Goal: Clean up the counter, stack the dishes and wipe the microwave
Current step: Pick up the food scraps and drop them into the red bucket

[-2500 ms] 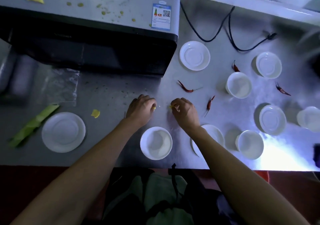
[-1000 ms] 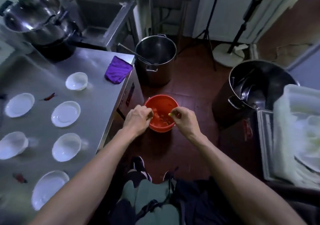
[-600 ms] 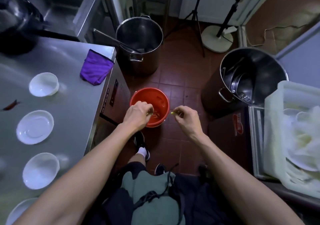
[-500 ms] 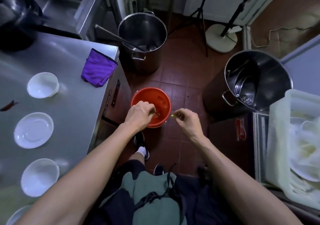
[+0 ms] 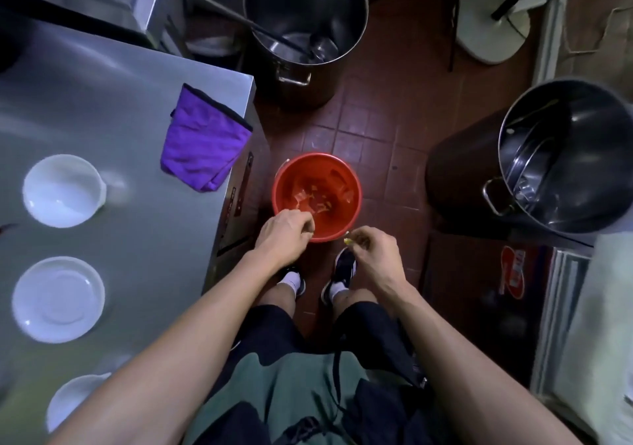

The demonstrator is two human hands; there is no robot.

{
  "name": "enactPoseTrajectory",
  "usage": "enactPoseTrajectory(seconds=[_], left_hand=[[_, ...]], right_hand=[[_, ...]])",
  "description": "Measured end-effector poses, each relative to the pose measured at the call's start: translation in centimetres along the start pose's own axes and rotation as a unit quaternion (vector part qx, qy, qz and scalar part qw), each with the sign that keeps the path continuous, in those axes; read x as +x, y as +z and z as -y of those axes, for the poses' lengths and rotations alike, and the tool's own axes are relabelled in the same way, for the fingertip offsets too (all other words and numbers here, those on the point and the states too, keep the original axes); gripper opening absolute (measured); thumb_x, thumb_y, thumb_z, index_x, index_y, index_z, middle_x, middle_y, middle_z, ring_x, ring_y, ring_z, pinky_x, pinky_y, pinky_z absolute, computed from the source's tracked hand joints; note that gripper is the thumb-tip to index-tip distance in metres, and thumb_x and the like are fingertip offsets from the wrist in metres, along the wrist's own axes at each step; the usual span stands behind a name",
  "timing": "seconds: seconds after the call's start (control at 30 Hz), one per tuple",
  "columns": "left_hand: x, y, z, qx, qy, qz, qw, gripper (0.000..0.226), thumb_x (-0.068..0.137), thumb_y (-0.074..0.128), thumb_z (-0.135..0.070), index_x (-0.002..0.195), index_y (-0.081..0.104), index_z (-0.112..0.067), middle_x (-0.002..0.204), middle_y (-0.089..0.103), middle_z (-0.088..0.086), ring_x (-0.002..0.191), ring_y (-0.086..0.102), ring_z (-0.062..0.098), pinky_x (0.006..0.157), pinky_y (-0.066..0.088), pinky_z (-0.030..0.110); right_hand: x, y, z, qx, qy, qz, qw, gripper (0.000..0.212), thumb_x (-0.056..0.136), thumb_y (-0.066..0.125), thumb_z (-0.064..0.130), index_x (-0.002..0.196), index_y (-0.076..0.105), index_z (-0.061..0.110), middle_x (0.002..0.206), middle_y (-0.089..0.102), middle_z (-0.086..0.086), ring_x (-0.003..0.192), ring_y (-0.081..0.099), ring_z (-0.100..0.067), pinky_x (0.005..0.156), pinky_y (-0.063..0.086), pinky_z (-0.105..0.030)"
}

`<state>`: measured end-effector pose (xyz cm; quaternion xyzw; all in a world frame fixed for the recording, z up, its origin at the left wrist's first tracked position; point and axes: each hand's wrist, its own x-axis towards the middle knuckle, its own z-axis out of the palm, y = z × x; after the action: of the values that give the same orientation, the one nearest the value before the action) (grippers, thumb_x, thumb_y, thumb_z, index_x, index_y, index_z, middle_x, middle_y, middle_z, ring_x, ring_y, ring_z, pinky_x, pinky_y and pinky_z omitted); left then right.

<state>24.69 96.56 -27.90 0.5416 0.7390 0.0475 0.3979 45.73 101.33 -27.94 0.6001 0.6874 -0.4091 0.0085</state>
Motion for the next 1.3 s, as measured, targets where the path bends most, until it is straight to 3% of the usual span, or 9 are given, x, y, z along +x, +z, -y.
enactPoseTrajectory(seconds=[0.2, 0.33, 0.5, 0.73, 0.9, 1.1, 1.3], left_hand=[[4.3, 2.2, 1.3, -0.010, -0.036, 0.008, 0.999, 0.006, 0.090, 0.065, -0.026, 0.092, 0.063, -0.031, 0.095, 0.063, -0.007, 0.101, 0.057, 0.020, 0.079, 0.045, 0.033], [7.4, 4.0, 1.4, -0.021, -0.064, 0.019, 0.998, 0.006, 0.089, 0.066, -0.027, 0.092, 0.064, -0.032, 0.093, 0.062, -0.011, 0.098, 0.059, 0.018, 0.079, 0.046, 0.034], [11.2, 6.6, 1.9, -0.042, -0.089, 0.002, 0.995, 0.007, 0.088, 0.066, -0.026, 0.090, 0.065, -0.033, 0.095, 0.062, -0.014, 0.093, 0.060, 0.018, 0.078, 0.050, 0.035], [17.4, 13.0, 5.3, -0.033, -0.126, 0.022, 0.991, 0.008, 0.090, 0.065, -0.027, 0.089, 0.065, -0.035, 0.091, 0.062, -0.016, 0.088, 0.061, 0.015, 0.073, 0.045, 0.030], [21.8, 16.3, 8.0, -0.044, -0.150, 0.043, 0.987, 0.007, 0.090, 0.064, -0.026, 0.089, 0.065, -0.034, 0.091, 0.068, -0.008, 0.088, 0.064, 0.020, 0.081, 0.054, 0.038], [25.2, 20.5, 11.6, -0.022, -0.110, 0.051, 0.992, 0.011, 0.092, 0.061, -0.023, 0.092, 0.065, -0.033, 0.097, 0.066, -0.009, 0.094, 0.062, 0.021, 0.084, 0.052, 0.038], [28.3, 23.4, 13.6, -0.009, -0.029, 0.010, 0.999, 0.011, 0.093, 0.060, -0.021, 0.099, 0.065, -0.029, 0.097, 0.060, -0.011, 0.105, 0.052, 0.019, 0.083, 0.040, 0.033]], right_hand=[[4.1, 2.4, -2.6, -0.022, 0.016, 0.061, 0.998, 0.005, 0.084, 0.067, 0.022, 0.087, 0.071, 0.024, 0.087, 0.069, 0.007, 0.080, 0.064, -0.013, 0.073, 0.054, -0.036], [7.8, 3.6, -4.3, -0.051, -0.006, 0.092, 0.994, 0.006, 0.085, 0.069, 0.017, 0.089, 0.070, 0.020, 0.090, 0.069, -0.001, 0.083, 0.064, -0.023, 0.068, 0.044, -0.029], [11.8, 5.6, -6.7, -0.065, -0.010, 0.137, 0.988, 0.013, 0.085, 0.063, 0.013, 0.094, 0.070, 0.019, 0.095, 0.068, -0.005, 0.089, 0.063, -0.028, 0.076, 0.053, -0.041], [18.0, 10.2, -11.6, -0.025, 0.026, 0.110, 0.993, 0.008, 0.086, 0.066, 0.017, 0.090, 0.068, 0.023, 0.093, 0.068, 0.004, 0.087, 0.064, -0.022, 0.080, 0.054, -0.039], [22.3, 14.1, -14.5, -0.007, 0.045, 0.095, 0.994, 0.004, 0.085, 0.068, 0.021, 0.089, 0.068, 0.023, 0.088, 0.070, 0.008, 0.087, 0.064, -0.019, 0.082, 0.054, -0.038], [26.2, 18.5, -16.9, -0.024, 0.055, 0.100, 0.993, 0.010, 0.087, 0.064, 0.019, 0.096, 0.069, 0.023, 0.096, 0.071, 0.005, 0.092, 0.064, -0.022, 0.081, 0.054, -0.039], [28.0, 22.0, -18.4, -0.039, 0.076, 0.050, 0.995, 0.011, 0.089, 0.059, 0.019, 0.095, 0.067, 0.024, 0.095, 0.069, 0.003, 0.089, 0.064, -0.023, 0.075, 0.054, -0.037]])
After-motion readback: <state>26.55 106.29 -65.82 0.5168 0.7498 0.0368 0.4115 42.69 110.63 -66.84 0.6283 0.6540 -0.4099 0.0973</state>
